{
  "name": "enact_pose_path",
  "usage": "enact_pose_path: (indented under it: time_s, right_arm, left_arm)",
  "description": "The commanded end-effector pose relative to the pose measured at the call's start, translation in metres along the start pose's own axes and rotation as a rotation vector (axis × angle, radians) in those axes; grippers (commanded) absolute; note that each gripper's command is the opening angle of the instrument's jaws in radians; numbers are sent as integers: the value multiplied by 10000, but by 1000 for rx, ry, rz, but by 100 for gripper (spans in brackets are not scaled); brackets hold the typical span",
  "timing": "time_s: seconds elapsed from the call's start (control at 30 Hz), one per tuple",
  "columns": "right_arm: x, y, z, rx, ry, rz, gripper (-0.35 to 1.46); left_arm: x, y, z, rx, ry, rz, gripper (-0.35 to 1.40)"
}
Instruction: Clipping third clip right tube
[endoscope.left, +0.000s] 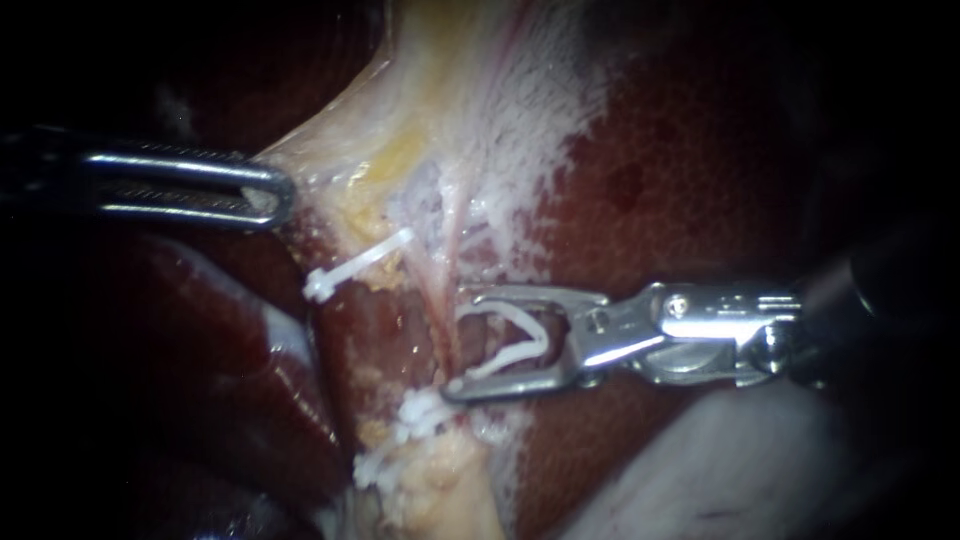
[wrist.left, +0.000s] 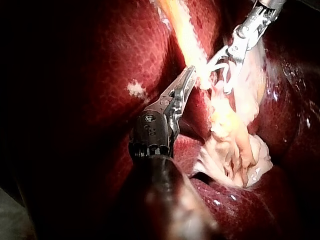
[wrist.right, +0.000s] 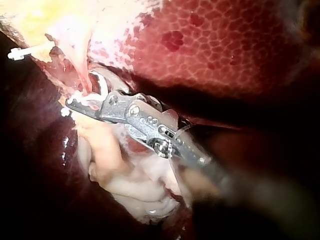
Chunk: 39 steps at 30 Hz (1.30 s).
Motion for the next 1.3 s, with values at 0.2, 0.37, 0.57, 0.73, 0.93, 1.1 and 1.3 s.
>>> enact_pose_path:
  time_s: [0.2, 0.37, 0.57, 0.73, 0.93, 1.1, 1.3]
  right_arm:
    - [2, -1, 7, 6, -2, 7, 55]
    - [4, 1, 13, 9, -2, 8, 53]
    - [5, 2, 15, 12, -3, 20, 49]
    - [4, 3, 13, 12, -3, 49, 40]
    - [2, 8, 6, 15, -2, 73, 4]
    - [2, 12, 1, 18, -2, 74, -17]
    - [-2, 12, 0, 18, -3, 96, -29]
  left_arm:
    - [-1, -2, 1, -1, -2, -1, -35]
    - [-1, -4, 1, 2, -1, -1, -35]
    - [-1, -4, 1, 2, -1, -1, -35]
    - [-1, -4, 1, 3, -4, -1, -35]
    - [-1, -4, 1, 3, -4, -1, -35]
    - [-1, -4, 1, 3, -4, -1, -35]
    - [-1, -4, 1, 3, -4, -1, -35]
